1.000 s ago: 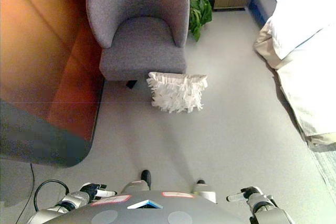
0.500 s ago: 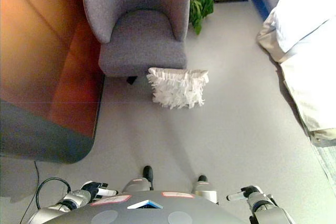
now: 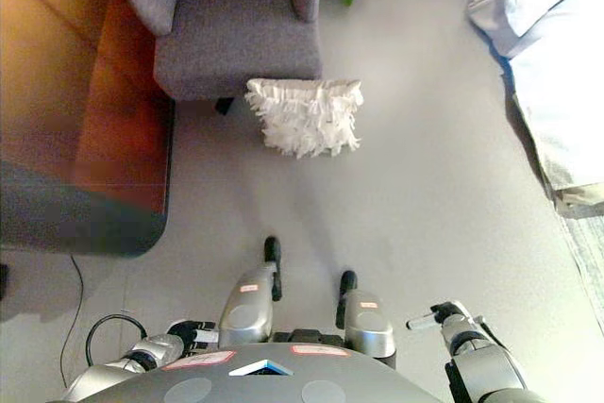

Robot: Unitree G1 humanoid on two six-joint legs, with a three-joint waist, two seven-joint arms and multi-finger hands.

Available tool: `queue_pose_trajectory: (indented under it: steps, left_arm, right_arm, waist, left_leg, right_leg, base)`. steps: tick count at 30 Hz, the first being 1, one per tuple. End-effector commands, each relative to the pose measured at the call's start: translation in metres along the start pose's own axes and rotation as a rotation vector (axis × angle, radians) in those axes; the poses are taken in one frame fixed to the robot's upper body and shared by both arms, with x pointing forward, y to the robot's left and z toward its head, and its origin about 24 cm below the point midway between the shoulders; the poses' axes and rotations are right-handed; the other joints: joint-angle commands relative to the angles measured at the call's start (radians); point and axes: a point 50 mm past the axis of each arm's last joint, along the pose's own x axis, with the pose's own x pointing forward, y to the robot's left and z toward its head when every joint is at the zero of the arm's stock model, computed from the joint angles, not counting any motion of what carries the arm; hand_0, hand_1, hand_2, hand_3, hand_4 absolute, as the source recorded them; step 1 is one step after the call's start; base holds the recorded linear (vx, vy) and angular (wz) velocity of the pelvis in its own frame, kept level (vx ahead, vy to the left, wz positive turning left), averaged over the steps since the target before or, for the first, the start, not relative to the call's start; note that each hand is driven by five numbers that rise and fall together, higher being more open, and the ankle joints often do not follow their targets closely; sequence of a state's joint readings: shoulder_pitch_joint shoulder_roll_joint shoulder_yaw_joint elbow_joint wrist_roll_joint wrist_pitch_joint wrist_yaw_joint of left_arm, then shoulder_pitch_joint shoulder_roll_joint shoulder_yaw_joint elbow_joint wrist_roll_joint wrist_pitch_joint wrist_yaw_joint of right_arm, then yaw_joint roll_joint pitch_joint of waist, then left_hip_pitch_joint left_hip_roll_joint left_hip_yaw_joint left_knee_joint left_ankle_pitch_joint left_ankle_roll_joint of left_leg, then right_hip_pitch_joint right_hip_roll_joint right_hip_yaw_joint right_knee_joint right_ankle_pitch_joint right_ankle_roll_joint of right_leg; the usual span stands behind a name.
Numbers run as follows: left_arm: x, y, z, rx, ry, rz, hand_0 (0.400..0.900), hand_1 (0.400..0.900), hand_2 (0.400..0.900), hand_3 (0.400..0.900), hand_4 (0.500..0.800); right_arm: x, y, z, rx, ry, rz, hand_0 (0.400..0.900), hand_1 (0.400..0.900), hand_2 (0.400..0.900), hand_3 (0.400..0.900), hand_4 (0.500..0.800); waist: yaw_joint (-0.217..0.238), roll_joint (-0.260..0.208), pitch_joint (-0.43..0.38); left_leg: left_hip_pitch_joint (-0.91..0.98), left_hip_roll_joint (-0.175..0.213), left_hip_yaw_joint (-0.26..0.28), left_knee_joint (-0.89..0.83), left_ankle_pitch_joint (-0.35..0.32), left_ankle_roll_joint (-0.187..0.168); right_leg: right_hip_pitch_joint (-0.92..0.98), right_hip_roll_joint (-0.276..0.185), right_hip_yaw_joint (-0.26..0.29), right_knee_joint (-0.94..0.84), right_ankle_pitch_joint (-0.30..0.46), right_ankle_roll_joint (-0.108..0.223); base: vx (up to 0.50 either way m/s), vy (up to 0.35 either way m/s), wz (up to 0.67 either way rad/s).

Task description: Pick up the pillow and put it on the sofa.

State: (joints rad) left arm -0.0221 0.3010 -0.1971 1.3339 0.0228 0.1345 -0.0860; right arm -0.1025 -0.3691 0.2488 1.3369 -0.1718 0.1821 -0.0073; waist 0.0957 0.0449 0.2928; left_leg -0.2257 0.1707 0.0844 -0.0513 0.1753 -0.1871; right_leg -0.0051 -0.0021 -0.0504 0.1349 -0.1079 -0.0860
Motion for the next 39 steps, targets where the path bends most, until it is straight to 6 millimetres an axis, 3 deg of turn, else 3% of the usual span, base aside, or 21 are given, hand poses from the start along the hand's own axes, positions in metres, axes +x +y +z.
queue_pose_trajectory:
  steps: [1, 3, 5, 7, 9, 11, 12, 14, 15, 17, 19, 20, 21, 23, 28, 31, 33, 34, 36, 37, 39]
  left_arm:
    - [-0.003, 0.014, -0.043, -0.067, 0.090, 0.054, 0.900, 0.900, 0.900, 0.900, 0.800]
    - [-0.004, 0.015, -0.049, -0.086, 0.104, 0.062, 0.900, 0.900, 0.900, 0.900, 0.800]
    - [-0.005, 0.018, -0.050, -0.109, 0.112, 0.074, 0.900, 0.900, 0.900, 0.900, 0.800]
    - [-0.006, 0.028, -0.046, -0.114, 0.102, 0.091, 0.900, 0.900, 0.900, 0.900, 0.800]
    - [-0.006, 0.036, -0.036, -0.090, 0.079, 0.092, 0.900, 0.900, 0.900, 0.900, 0.800]
    - [-0.007, 0.039, -0.031, -0.075, 0.072, 0.090, 0.900, 0.900, 0.900, 0.900, 0.800]
    - [-0.007, 0.043, -0.025, -0.041, 0.066, 0.093, 0.900, 0.900, 0.900, 0.900, 0.800]
    - [-0.008, 0.048, -0.020, 0.004, 0.064, 0.102, 0.900, 0.900, 0.900, 0.900, 0.800]
    - [-0.008, 0.050, -0.016, 0.010, 0.054, 0.106, 0.900, 0.900, 0.900, 0.900, 0.800]
    - [-0.009, 0.053, -0.003, 0.008, 0.026, 0.112, 0.900, 0.900, 0.900, 0.900, 0.800]
    - [-0.008, 0.052, 0.008, -0.001, -0.008, 0.118, 0.900, 0.900, 0.900, 0.900, 0.800]
    - [-0.008, 0.052, 0.011, 0.000, -0.017, 0.124, 0.900, 0.900, 0.900, 0.900, 0.800]
    - [-0.008, 0.050, 0.012, -0.002, -0.023, 0.127, 0.900, 0.900, 0.900, 0.900, 0.800]
    - [-0.007, 0.048, 0.008, -0.001, -0.017, 0.128, 0.900, 0.900, 0.900, 0.900, 0.800]
    - [-0.005, 0.039, -0.011, 0.030, 0.028, 0.128, 0.900, 0.900, 0.900, 0.900, 0.800]
    - [-0.005, 0.034, -0.015, 0.021, 0.037, 0.117, 0.900, 0.900, 0.900, 0.900, 0.800]
    - [-0.004, 0.030, -0.016, -0.006, 0.048, 0.101, 0.900, 0.900, 0.900, 0.900, 0.800]
    - [-0.004, 0.029, -0.017, 0.012, 0.052, 0.086, 0.900, 0.900, 0.900, 0.900, 0.800]
    - [-0.003, 0.026, -0.017, 0.032, 0.036, 0.073, 0.900, 0.900, 0.900, 0.900, 0.800]
    - [-0.003, 0.025, -0.010, 0.029, 0.016, 0.071, 0.900, 0.900, 0.900, 0.900, 0.800]
    - [-0.003, 0.023, 0.000, 0.043, -0.010, 0.061, 0.900, 0.900, 0.900, 0.900, 0.800]
  right_arm:
    - [0.000, -0.011, -0.007, -0.077, -0.048, -0.041, 0.900, 0.900, 0.900, 0.900, 0.800]
    - [0.000, -0.008, -0.002, -0.090, -0.062, -0.040, 0.900, 0.900, 0.900, 0.900, 0.800]
    - [-0.001, -0.008, 0.005, -0.093, -0.071, -0.043, 0.900, 0.900, 0.900, 0.900, 0.800]
    - [-0.001, -0.007, 0.013, -0.072, -0.077, -0.039, 0.900, 0.900, 0.900, 0.900, 0.800]
    - [-0.001, -0.005, 0.012, -0.062, -0.075, -0.042, 0.900, 0.900, 0.900, 0.900, 0.800]
    - [-0.001, -0.004, 0.009, -0.058, -0.064, -0.035, 0.900, 0.900, 0.900, 0.900, 0.800]
    - [-0.001, 0.000, 0.008, -0.055, -0.070, -0.029, 0.900, 0.900, 0.900, 0.900, 0.800]
    - [-0.002, 0.002, 0.013, -0.047, -0.110, -0.035, 0.900, 0.900, 0.900, 0.900, 0.800]
    - [-0.002, 0.001, 0.018, -0.039, -0.135, -0.041, 0.900, 0.900, 0.900, 0.900, 0.800]
    - [-0.004, -0.004, 0.032, -0.022, -0.180, -0.066, 0.900, 0.900, 0.900, 0.900, 0.800]
    - [-0.005, -0.004, 0.041, -0.014, -0.213, -0.073, 0.900, 0.900, 0.900, 0.900, 0.800]
    - [-0.005, -0.003, 0.041, -0.005, -0.227, -0.080, 0.900, 0.900, 0.900, 0.900, 0.800]
    - [-0.005, -0.003, 0.040, 0.000, -0.233, -0.084, 0.900, 0.900, 0.900, 0.900, 0.800]
    - [-0.005, -0.002, 0.036, 0.010, -0.236, -0.089, 0.900, 0.900, 0.900, 0.900, 0.800]
    - [-0.003, -0.004, 0.024, -0.003, -0.205, -0.083, 0.900, 0.900, 0.900, 0.900, 0.800]
    - [-0.004, -0.008, 0.027, -0.025, -0.211, -0.108, 0.900, 0.900, 0.900, 0.900, 0.800]
    - [-0.005, -0.014, 0.035, -0.070, -0.230, -0.134, 0.900, 0.900, 0.900, 0.900, 0.800]
    - [-0.006, -0.017, 0.039, -0.102, -0.245, -0.154, 0.900, 0.900, 0.900, 0.900, 0.800]
    - [-0.009, -0.027, 0.051, -0.149, -0.274, -0.179, 0.900, 0.900, 0.900, 0.900, 0.800]
    - [-0.011, -0.033, 0.061, -0.154, -0.294, -0.201, 0.900, 0.900, 0.900, 0.900, 0.800]
    - [-0.015, -0.043, 0.074, -0.149, -0.321, -0.243, 0.900, 0.900, 0.900, 0.900, 0.800]
  waist:
    - [0.054, 0.002, -0.046]
    - [0.068, -0.001, -0.065]
    - [0.084, -0.019, -0.083]
    - [0.100, -0.039, -0.095]
    - [0.090, -0.057, -0.099]
    - [0.093, -0.064, -0.117]
    - [0.082, -0.071, -0.124]
    - [0.056, -0.055, -0.128]
    - [0.041, -0.047, -0.119]
    - [0.009, -0.030, -0.092]
    - [-0.042, -0.009, -0.054]
    - [-0.058, -0.010, -0.042]
    - [-0.086, -0.030, -0.042]
    - [-0.119, -0.037, -0.040]
    - [-0.156, -0.033, -0.079]
    - [-0.155, -0.051, -0.103]
    - [-0.164, -0.052, -0.109]
    - [-0.167, -0.046, -0.114]
    - [-0.159, -0.047, -0.109]
    - [-0.141, -0.069, -0.086]
    - [-0.112, -0.072, -0.048]
  left_leg:
    - [-0.164, -0.006, 0.055, 0.003, 0.143, 0.056]
    - [-0.174, 0.004, 0.090, 0.018, 0.129, 0.062]
    - [-0.180, -0.011, 0.108, 0.036, 0.051, 0.093]
    - [-0.209, -0.025, 0.082, 0.149, 0.041, 0.111]
    - [-0.255, -0.041, 0.080, 0.282, -0.016, 0.152]
    - [-0.254, -0.065, 0.078, 0.323, -0.061, 0.191]
    - [-0.227, -0.101, 0.069, 0.326, -0.099, 0.222]
    - [-0.153, -0.149, 0.041, 0.285, -0.129, 0.248]
    - [-0.128, -0.159, 0.036, 0.271, -0.138, 0.258]
    - [-0.090, -0.171, 0.027, 0.242, -0.139, 0.265]
    - [-0.019, -0.179, -0.025, 0.197, -0.143, 0.257]
    - [0.003, -0.189, -0.046, 0.187, -0.157, 0.255]
    - [0.036, -0.215, -0.064, 0.178, -0.192, 0.255]
    - [0.111, -0.227, -0.091, 0.157, -0.239, 0.247]
    - [0.335, -0.195, -0.158, 0.128, -0.356, 0.219]
    - [0.365, -0.183, -0.170, 0.147, -0.393, 0.207]
    - [0.400, -0.140, -0.148, 0.191, -0.393, 0.182]
    - [0.416, -0.107, -0.142, 0.217, -0.347, 0.159]
    - [0.335, -0.036, -0.109, 0.401, -0.166, 0.107]
    - [0.221, -0.039, -0.091, 0.537, -0.149, 0.115]
    - [0.099, -0.038, -0.069, 0.569, -0.158, 0.119]
  right_leg:
    - [0.283, 0.018, 0.034, -0.003, -0.184, 0.093]
    - [0.324, 0.000, 0.034, 0.017, -0.223, 0.108]
    - [0.348, -0.044, 0.031, 0.046, -0.212, 0.139]
    - [0.352, -0.100, 0.015, 0.093, -0.188, 0.174]
    - [0.329, -0.154, -0.006, 0.192, -0.126, 0.186]
    - [0.310, -0.208, -0.002, 0.300, 0.038, 0.202]
    - [0.270, -0.230, 0.009, 0.382, 0.117, 0.212]
    - [0.112, -0.217, 0.027, 0.514, 0.180, 0.203]
    - [0.018, -0.215, 0.016, 0.540, 0.163, 0.194]
    - [-0.150, -0.192, -0.011, 0.505, 0.116, 0.166]
    - [-0.323, -0.148, -0.026, 0.340, 0.114, 0.146]
    - [-0.349, -0.148, -0.030, 0.261, 0.133, 0.148]
    - [-0.389, -0.172, -0.019, 0.120, 0.213, 0.172]
    - [-0.383, -0.192, -0.021, -0.061, 0.268, 0.207]
    - [-0.367, -0.208, -0.023, -0.205, 0.312, 0.233]
    - [-0.318, -0.215, -0.011, -0.134, 0.307, 0.229]
    - [-0.337, -0.223, -0.013, -0.023, 0.300, 0.227]
    - [-0.354, -0.223, -0.028, 0.018, 0.290, 0.220]
    - [-0.332, -0.219, -0.069, 0.032, 0.259, 0.180]
    - [-0.286, -0.223, -0.079, 0.016, 0.235, 0.153]
    - [-0.242, -0.218, -0.103, 0.012, 0.199, 0.135]
  base:
    - [0.68, 0.191, -0.36]
    - [0.67, 0.249, -0.31]
    - [0.69, 0.325, -0.24]
    - [0.65, 0.323, 0.03]
    - [0.62, 0.301, 0.39]
    - [0.60, 0.291, 0.25]
    - [0.58, 0.254, 0.31]
    - [0.58, 0.240, 0.47]
    - [0.44, 0.176, 0.46]
    - [0.25, 0.043, 0.34]
    - [0.28, -0.080, 0.52]
    - [0.38, -0.160, 0.73]
    - [0.46, -0.166, 0.73]
    - [0.61, -0.171, 0.71]
    - [0.69, -0.229, 0.53]
    - [0.62, -0.351, 0.39]
    - [0.46, -0.275, 0.22]
    - [0.39, -0.245, 0.24]
    - [0.33, -0.319, 0.19]
    - [0.32, -0.372, 0.05]
    - [0.22, -0.172, -0.13]
